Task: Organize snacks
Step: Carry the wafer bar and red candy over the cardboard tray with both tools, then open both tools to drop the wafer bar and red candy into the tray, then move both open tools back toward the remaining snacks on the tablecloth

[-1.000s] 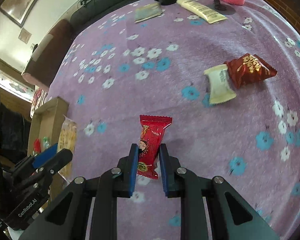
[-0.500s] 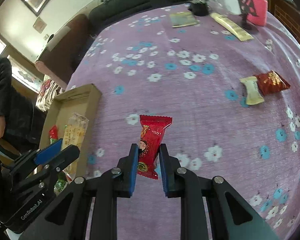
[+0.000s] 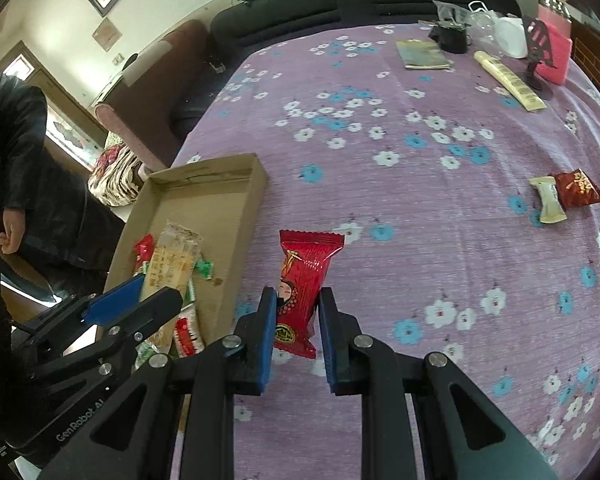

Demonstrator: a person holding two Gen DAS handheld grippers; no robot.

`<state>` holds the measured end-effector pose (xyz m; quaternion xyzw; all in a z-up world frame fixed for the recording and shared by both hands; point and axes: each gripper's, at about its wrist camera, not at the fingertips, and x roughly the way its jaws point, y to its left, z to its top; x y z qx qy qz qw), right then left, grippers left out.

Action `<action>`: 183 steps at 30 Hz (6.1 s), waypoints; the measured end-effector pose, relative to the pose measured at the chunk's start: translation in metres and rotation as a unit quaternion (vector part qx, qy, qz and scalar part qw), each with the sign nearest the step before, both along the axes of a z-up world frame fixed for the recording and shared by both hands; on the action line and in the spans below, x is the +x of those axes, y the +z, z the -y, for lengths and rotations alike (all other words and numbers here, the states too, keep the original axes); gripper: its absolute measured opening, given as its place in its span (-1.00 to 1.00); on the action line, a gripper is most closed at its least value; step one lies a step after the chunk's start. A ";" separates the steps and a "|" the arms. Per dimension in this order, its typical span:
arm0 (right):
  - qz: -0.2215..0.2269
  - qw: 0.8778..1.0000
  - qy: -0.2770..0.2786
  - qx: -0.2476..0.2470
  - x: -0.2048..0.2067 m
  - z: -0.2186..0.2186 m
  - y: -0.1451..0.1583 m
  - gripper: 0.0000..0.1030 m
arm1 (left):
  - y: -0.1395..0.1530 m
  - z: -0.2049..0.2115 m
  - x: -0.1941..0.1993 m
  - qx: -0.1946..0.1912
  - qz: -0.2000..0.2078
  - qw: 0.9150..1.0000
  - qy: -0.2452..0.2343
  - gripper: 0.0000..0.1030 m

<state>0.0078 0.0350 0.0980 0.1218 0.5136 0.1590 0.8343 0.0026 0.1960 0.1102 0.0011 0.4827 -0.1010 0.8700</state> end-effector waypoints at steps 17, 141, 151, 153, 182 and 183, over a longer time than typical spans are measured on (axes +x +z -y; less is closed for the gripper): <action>0.010 0.999 0.037 -0.001 -0.011 -0.057 0.008 -0.63 | 0.007 -0.054 0.001 -0.003 0.011 0.999 0.033 -0.31; -0.060 0.993 0.104 0.008 0.016 0.111 -0.041 -0.54 | 0.055 0.090 -0.084 -0.010 -0.020 0.987 0.162 0.49; -0.034 0.979 0.202 0.019 -0.006 0.029 -0.031 -0.55 | 0.077 0.055 -0.106 0.011 0.026 0.976 0.214 0.52; -0.035 0.980 0.197 0.016 -0.006 0.034 -0.030 -0.55 | 0.078 0.055 -0.103 -0.010 0.029 0.979 0.203 0.52; -0.038 0.981 -0.187 0.027 -0.018 0.302 -0.040 -0.53 | -0.026 0.198 0.025 -0.033 -0.038 0.996 -0.072 0.49; -0.040 0.981 -0.188 0.039 -0.009 0.302 -0.041 -0.53 | -0.032 0.203 0.029 -0.034 -0.043 0.996 -0.076 0.45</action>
